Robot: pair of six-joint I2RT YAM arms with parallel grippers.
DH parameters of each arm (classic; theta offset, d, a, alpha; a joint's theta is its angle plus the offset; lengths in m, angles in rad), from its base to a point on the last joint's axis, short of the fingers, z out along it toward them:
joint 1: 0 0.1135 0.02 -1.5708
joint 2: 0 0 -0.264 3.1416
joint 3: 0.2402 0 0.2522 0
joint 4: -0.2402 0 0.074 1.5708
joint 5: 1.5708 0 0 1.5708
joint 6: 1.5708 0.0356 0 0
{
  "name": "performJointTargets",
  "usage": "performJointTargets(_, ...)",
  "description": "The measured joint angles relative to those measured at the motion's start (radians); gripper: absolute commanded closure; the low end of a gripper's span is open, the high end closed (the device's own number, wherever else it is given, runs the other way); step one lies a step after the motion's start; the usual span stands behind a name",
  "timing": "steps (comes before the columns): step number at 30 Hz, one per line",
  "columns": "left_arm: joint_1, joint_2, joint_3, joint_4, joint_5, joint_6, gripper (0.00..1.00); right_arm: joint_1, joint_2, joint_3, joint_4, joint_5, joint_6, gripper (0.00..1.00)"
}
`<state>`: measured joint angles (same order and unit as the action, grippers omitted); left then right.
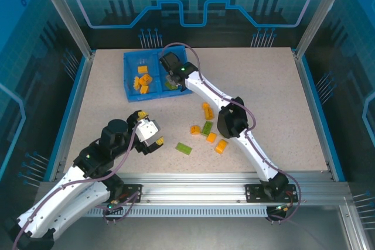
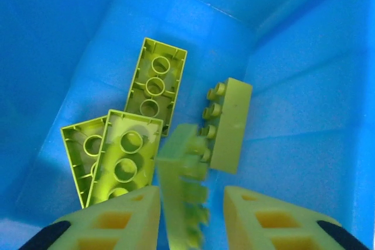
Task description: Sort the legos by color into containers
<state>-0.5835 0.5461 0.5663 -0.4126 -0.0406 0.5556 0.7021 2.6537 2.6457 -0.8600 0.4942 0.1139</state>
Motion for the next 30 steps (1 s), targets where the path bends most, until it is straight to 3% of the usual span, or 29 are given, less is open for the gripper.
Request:
performJointTargets(8, 0.012, 0.016, -0.001, 0.002, 0.005, -0.007, 0.01, -0.001, -0.103, -0.048, -0.034, -0.035, 0.037, 0.65)
performJointTargets(14, 0.018, 0.028, 0.006, 0.026, -0.001, -0.116, 0.01, -0.008, -0.475, -0.356, -0.006, -0.185, 0.095, 0.59)
performJointTargets(18, 0.019, 0.137, 0.114, 0.016, -0.018, -0.353, 0.01, -0.056, -0.837, -0.660, 0.056, -0.336, 0.132, 0.51)
performJointTargets(24, -0.017, 0.396, 0.324, 0.008, -0.070, -0.851, 0.15, -0.193, -1.347, -1.137, 0.126, -0.433, 0.188, 0.29)
performJointTargets(30, -0.101, 0.740, 0.479, -0.034, -0.087, -1.202, 0.16, -0.220, -1.641, -1.484, 0.074, -0.469, 0.241, 0.04)
